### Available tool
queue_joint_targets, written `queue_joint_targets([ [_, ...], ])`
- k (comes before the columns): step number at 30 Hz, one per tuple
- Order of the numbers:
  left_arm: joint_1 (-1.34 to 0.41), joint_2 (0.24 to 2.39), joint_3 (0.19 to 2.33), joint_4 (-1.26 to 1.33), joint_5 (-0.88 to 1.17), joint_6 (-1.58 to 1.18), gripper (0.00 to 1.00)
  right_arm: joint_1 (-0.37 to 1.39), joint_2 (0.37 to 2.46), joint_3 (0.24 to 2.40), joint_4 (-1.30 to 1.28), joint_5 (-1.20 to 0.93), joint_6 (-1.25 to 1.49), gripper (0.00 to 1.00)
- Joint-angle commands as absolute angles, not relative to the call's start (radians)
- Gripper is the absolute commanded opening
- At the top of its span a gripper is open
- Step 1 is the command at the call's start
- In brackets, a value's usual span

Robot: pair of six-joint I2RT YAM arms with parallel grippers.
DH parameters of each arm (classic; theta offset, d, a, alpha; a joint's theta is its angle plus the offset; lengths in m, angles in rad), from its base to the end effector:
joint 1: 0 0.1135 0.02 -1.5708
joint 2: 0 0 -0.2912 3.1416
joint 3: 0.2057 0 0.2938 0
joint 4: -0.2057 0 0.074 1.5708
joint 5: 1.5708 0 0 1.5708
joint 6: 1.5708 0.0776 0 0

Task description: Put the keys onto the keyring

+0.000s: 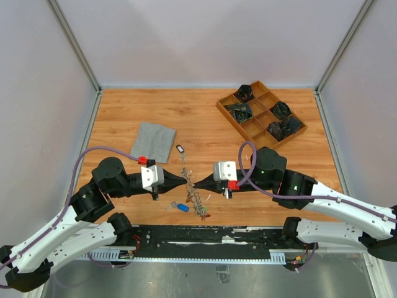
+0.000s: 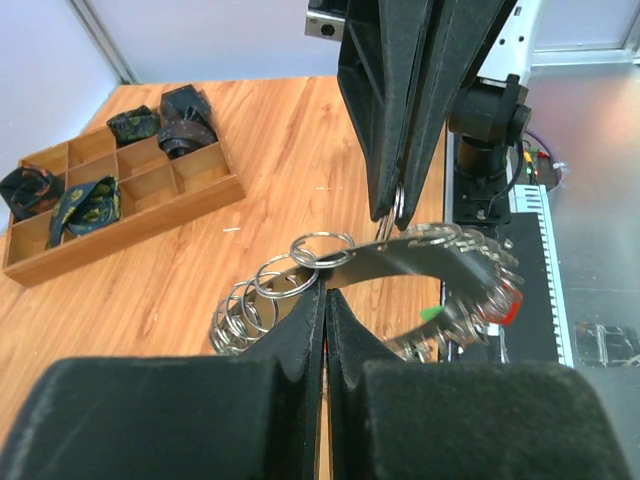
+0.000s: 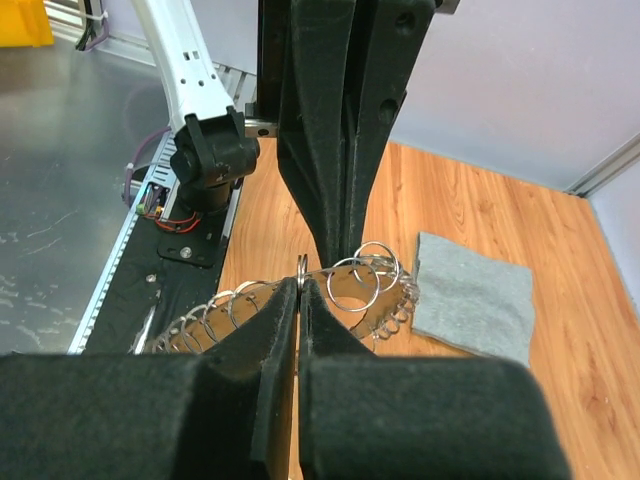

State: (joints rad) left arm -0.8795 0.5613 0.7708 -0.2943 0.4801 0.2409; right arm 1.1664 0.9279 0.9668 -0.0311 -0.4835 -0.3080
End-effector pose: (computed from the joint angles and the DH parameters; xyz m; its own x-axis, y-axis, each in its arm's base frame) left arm 0.0901 -0.1651 0.3749 0.1806 0.1137 -0.9770 0.9614 0.1892 0.1997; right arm 0.0743 0.2653 0.4188 0.3051 0.0308 -0.9518 -0.9490 -0.0731 -0.3066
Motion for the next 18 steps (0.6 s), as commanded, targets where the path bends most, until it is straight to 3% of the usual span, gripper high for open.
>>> queue_joint_targets([
  [1,-0.885,0.570,0.770,-0.276,0.492,0.253,0.02,1.155,0.939,1.006,-0.009,-0.518,-0.312,0.01],
  [18,-0.884,0.572,0.759,-0.235,0.528,0.242,0.04,1.155,0.948,0.956,0.113,-0.459,-0.262,0.01],
])
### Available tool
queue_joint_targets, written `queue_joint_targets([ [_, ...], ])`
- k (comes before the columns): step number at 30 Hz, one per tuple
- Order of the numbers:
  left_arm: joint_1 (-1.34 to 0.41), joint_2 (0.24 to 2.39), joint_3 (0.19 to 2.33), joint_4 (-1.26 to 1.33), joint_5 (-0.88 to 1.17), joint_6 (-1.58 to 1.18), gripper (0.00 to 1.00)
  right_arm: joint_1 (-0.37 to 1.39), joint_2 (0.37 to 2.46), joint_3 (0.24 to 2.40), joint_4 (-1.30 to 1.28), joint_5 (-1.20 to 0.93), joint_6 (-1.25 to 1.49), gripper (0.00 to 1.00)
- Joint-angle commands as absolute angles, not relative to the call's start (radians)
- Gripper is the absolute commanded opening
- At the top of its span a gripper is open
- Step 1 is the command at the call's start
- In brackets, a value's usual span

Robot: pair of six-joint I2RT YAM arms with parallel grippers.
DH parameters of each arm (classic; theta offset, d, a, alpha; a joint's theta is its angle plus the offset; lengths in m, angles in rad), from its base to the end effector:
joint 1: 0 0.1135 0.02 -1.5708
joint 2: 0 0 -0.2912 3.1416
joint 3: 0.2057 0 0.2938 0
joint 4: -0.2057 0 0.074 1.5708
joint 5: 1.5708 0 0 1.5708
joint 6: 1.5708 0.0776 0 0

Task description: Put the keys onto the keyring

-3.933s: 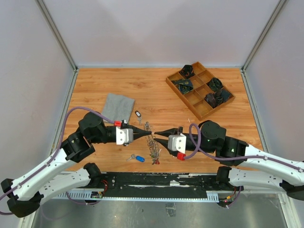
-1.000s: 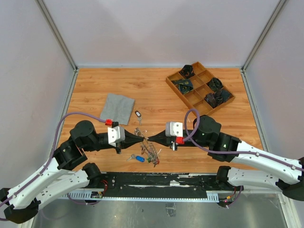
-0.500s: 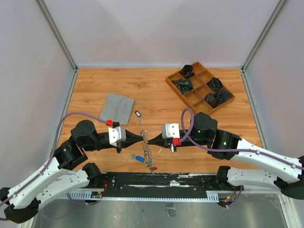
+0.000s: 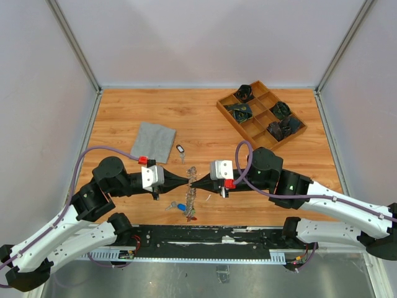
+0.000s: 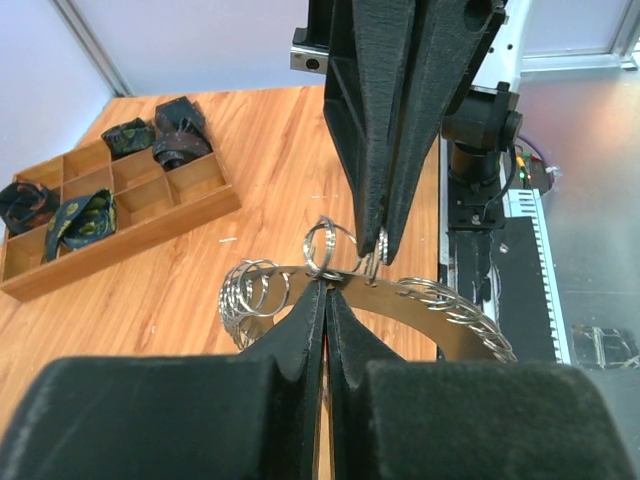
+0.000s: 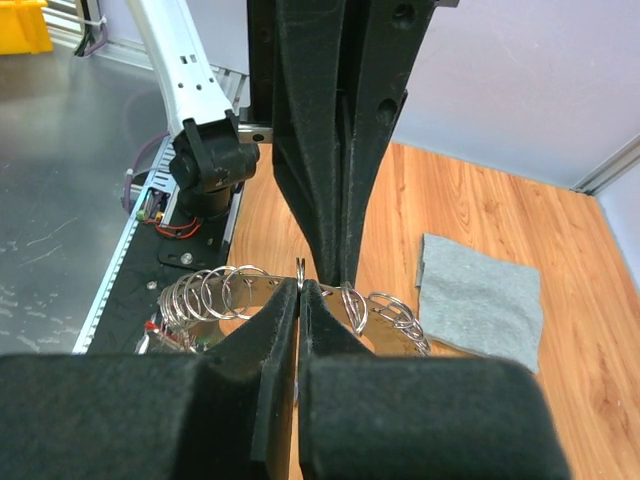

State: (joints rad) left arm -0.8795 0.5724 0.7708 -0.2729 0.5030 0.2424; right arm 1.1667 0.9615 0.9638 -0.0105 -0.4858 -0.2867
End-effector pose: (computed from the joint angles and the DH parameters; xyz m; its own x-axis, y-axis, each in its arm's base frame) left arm 0.0904 -0.1679 0.3762 0.1895 0.1008 -0.9767 0.9642 0.1689 0.2045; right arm 0.0781 0.2749 0.4118 0.2787 0.0158 -0.9602 -0.9569 -0.0804 -0.2791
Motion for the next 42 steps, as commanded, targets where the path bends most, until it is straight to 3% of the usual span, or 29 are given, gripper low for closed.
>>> queue_joint_targets([
  [1,-0.885,0.572,0.758,-0.231,0.529,0.241,0.05,1.155,0.947,0.950,0.132,-0.453,-0.256,0.01],
  [9,-0.885,0.573,0.755,-0.210,0.545,0.235,0.08,1.155,0.941,0.922,0.200,-0.407,-0.226,0.01],
  [23,-0.885,0.524,0.744,-0.184,0.506,0.216,0.24,1.155,0.903,0.826,0.374,-0.310,-0.178,0.01],
  [42,-0.885,0.498,0.664,0.015,0.490,0.107,0.28,1.155,0.858,0.812,0.407,-0.435,-0.234,0.00],
])
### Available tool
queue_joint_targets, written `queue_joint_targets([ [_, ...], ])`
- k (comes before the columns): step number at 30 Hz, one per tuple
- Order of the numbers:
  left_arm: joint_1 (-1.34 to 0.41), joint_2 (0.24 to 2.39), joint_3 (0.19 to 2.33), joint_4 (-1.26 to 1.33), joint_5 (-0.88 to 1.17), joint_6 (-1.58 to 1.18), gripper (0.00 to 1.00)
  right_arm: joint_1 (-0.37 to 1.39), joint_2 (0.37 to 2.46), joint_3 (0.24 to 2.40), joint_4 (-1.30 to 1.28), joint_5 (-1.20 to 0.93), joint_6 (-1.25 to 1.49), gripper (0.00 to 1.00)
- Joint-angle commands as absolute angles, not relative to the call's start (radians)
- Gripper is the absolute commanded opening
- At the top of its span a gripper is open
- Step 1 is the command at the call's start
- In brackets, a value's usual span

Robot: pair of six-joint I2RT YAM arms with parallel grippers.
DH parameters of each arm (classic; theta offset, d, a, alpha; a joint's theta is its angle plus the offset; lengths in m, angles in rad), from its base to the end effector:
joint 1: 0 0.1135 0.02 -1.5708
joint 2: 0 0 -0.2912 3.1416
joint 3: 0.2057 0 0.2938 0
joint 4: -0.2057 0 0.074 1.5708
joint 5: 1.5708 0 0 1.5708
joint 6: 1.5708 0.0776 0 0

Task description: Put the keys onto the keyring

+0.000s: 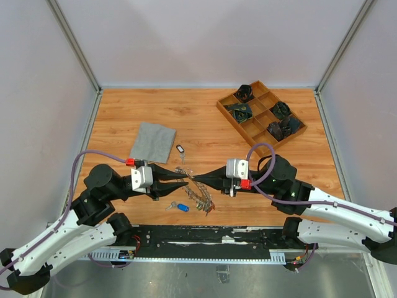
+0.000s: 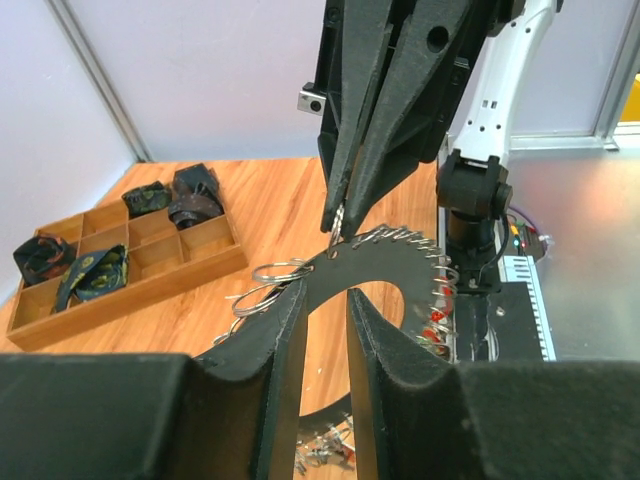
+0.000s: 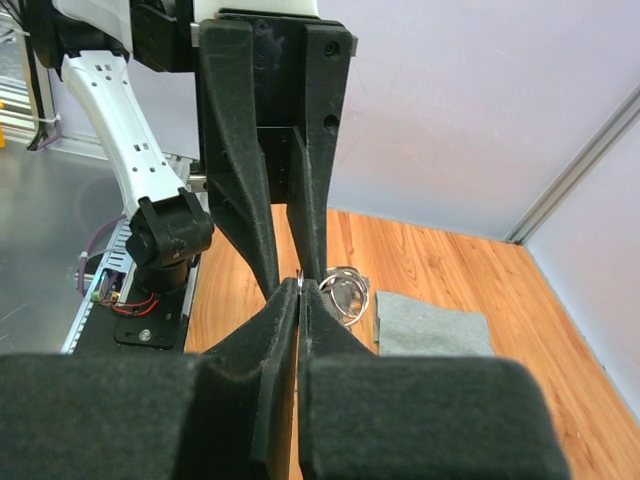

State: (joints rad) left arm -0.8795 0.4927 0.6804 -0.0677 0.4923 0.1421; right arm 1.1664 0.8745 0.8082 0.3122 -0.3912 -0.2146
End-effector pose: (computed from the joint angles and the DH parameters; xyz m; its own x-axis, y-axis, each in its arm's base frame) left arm 0.0840 -0.1591 0.3809 0.2141 -0.0629 -0.9748 0.9574 0.2113 0.1966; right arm 0.0773 0.2558 0.4132 0.3056 0.2136 -0.9279 -0.9522 0.0709 -0.2972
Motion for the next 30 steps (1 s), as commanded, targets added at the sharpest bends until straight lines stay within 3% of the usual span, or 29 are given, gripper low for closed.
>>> queue_joint_targets([
  [1,-0.885,0.500,0.663,0.022,0.489,0.107,0.28,1.155,0.860,0.813,0.406,-0.441,-0.234,0.00],
  [18,-0.885,0.531,0.661,0.074,0.621,0.089,0.28,1.155,0.876,0.820,0.399,-0.444,-0.239,0.01],
  [28,-0.885,0.544,0.665,0.060,0.615,0.102,0.01,1.155,0.876,0.819,0.395,-0.453,-0.238,0.01],
  [30,-0.885,0.547,0.668,0.057,0.616,0.104,0.01,1.155,0.876,0.820,0.388,-0.452,-0.241,0.01],
])
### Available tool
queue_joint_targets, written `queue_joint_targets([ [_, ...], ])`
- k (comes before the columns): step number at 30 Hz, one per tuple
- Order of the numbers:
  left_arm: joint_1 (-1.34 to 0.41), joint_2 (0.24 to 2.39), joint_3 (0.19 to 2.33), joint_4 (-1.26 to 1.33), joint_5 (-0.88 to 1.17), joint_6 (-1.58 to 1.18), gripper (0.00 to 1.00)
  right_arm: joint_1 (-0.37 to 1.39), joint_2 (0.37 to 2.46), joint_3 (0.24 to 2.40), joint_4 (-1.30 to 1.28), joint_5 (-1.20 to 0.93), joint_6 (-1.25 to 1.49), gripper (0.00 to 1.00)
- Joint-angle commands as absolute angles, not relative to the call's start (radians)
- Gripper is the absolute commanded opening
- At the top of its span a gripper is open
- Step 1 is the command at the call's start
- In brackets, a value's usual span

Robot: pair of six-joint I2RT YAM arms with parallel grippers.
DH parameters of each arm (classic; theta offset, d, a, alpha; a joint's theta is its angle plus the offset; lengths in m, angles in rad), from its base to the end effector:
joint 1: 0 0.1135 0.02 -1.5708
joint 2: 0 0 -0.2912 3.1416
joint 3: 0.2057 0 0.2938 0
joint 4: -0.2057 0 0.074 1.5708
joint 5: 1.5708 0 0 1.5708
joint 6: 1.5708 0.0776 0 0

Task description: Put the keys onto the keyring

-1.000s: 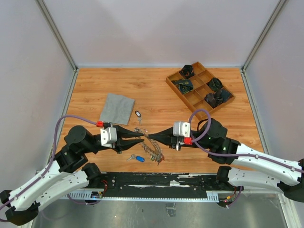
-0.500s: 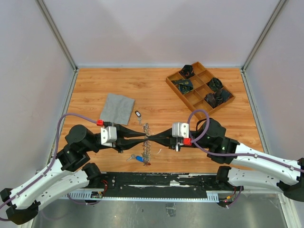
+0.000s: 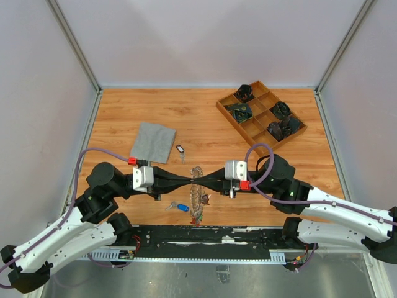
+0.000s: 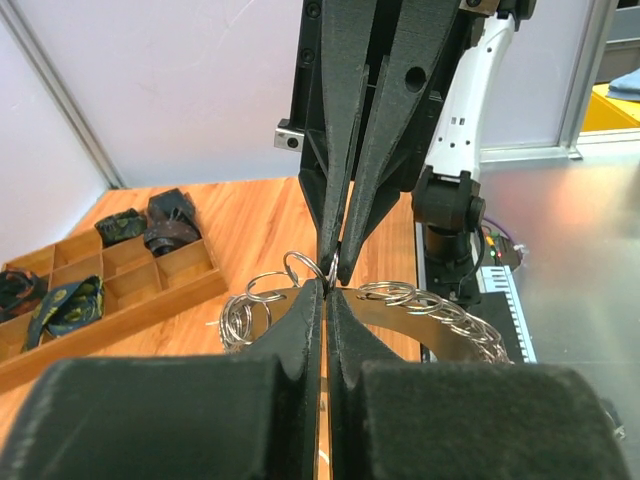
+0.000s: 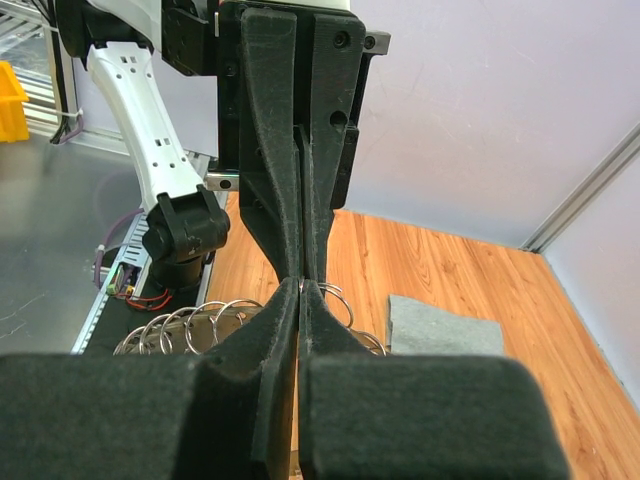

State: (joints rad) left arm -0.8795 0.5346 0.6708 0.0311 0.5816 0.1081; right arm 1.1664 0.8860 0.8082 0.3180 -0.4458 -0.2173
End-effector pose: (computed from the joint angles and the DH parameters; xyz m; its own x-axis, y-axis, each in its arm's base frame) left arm 0.0839 -0.1683 0.3835 0.2123 -0.1151 -0.9704 0.9719 0.1285 0.1973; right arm 0.0743 0.2587 0.4108 0.3058 0.2200 -0.9263 -0.9507 0.0179 -0.3096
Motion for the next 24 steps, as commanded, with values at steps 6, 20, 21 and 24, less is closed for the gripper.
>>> queue_joint_targets([
  [6,-0.885,0.539,0.680,0.024,0.592,0.112,0.01,1.155,0.866,0.824,0.335,-0.417,-0.276,0.01],
  [20,-0.885,0.678,0.831,-0.345,0.449,0.131,0.00,1.155,0.795,0.864,0.030,-0.199,-0.450,0.32],
  [21,-0.885,0.696,0.835,-0.354,0.440,0.116,0.00,1.155,0.786,0.859,0.031,-0.154,-0.452,0.31],
  [24,-0.885,0.742,0.822,-0.332,0.407,0.071,0.01,1.155,0.763,0.838,0.039,-0.001,-0.456,0.31],
])
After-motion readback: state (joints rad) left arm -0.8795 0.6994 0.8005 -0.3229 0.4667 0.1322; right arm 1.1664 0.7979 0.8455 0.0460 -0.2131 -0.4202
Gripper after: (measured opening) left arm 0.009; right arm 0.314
